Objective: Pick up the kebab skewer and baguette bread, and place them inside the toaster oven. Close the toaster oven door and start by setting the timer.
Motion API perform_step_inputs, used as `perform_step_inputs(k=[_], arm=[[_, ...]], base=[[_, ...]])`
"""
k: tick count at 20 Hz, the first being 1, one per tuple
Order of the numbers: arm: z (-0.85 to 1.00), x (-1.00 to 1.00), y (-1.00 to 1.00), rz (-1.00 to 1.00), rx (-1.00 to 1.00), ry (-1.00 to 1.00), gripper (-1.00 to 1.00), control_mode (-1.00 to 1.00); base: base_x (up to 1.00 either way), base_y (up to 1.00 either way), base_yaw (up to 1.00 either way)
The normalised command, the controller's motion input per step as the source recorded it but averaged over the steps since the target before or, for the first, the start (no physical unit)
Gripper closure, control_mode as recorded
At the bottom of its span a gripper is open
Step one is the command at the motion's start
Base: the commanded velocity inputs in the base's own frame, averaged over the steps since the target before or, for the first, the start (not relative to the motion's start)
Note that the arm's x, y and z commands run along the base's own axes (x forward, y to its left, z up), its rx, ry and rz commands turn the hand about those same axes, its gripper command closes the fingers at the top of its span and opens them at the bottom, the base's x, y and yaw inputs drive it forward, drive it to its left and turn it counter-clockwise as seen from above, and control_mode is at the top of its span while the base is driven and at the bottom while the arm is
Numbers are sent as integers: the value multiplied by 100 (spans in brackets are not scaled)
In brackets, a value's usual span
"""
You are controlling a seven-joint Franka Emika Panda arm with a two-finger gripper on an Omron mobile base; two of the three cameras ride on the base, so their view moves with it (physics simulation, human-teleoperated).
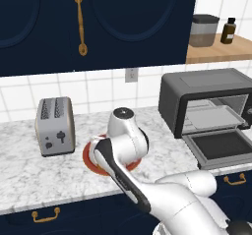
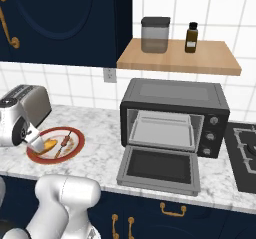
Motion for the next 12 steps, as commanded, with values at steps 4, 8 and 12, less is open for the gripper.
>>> perform_step_inputs(k=[4,8,12], arm=[[-30,46,1,-2,0,9,-100,-100],[-33,29,7,-1,0,6,-100,-100],[-27,27,17,-1,0,5,-100,-100]], base=[[0,0,0],[0,0,0],[0,0,0]])
